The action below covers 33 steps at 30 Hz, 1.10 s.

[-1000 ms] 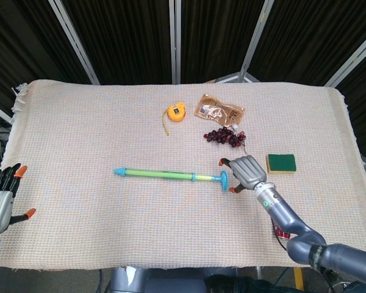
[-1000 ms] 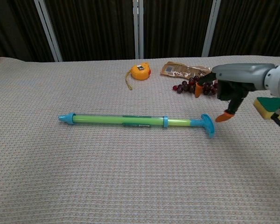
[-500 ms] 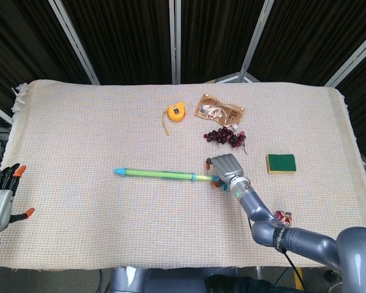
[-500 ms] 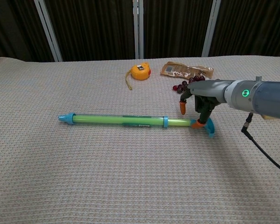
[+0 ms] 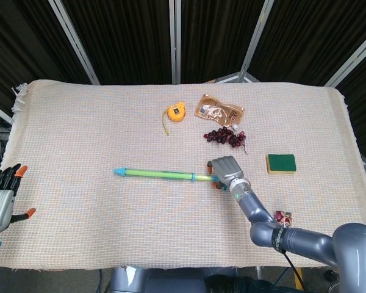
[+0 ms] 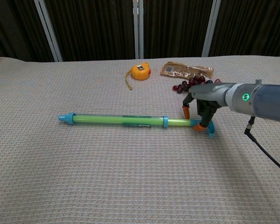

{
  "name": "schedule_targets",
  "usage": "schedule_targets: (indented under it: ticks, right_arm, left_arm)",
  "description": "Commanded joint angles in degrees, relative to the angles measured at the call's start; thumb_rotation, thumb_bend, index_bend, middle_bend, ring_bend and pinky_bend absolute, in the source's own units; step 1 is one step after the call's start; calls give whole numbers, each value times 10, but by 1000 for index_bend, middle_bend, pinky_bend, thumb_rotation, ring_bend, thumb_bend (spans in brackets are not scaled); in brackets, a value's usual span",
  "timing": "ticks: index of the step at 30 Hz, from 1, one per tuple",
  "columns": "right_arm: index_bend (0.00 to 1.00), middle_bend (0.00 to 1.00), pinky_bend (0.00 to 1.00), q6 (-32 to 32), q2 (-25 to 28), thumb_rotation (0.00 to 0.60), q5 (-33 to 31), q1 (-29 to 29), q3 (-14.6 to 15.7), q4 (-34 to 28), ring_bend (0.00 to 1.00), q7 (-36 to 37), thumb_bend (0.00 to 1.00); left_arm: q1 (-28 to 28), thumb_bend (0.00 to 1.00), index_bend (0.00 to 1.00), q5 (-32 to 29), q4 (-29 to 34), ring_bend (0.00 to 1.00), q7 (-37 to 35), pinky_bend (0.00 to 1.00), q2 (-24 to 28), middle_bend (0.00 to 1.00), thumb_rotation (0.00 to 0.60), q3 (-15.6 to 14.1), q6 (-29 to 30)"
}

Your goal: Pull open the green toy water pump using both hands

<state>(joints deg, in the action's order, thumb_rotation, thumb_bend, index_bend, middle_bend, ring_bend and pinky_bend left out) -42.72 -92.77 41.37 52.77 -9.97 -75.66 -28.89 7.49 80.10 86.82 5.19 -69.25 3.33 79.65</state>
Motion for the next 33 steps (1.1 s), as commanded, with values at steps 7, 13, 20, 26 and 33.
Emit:
schedule_targets:
  ticks: [7, 13, 20, 26, 33]
  right_arm:
    - [493, 1000, 1000, -3, -8, 600, 3, 3, 7, 10, 1000, 8, 252]
    - [500, 1000, 1000, -4, -11, 600, 5, 4, 13, 15, 1000, 10, 282]
    - [596, 1000, 1000, -8, -11, 600, 8, 3, 16, 17, 1000, 16, 391]
    - [633, 1000, 1000, -13, 0, 600, 7, -2, 17, -1, 1000, 22, 460]
    - [638, 1000, 1000, -20, 18, 600, -24, -7, 12, -36, 1000, 29, 469]
  left_arm:
    - [0, 0, 0, -1, 0, 0, -3, 0, 1, 0, 600, 0, 0]
    - [1, 0, 0, -1, -1, 0, -4, 0, 1, 0, 600, 0, -1]
    - [2, 0, 0, 0, -1, 0, -5, 0, 1, 0, 600, 0, -3]
    - [18, 0, 0, 11, 4, 39, 1, 17, -1, 49, 600, 4, -14]
    - [140, 0, 14, 39, -47, 591, 10, 587, -42, 606, 600, 56, -111]
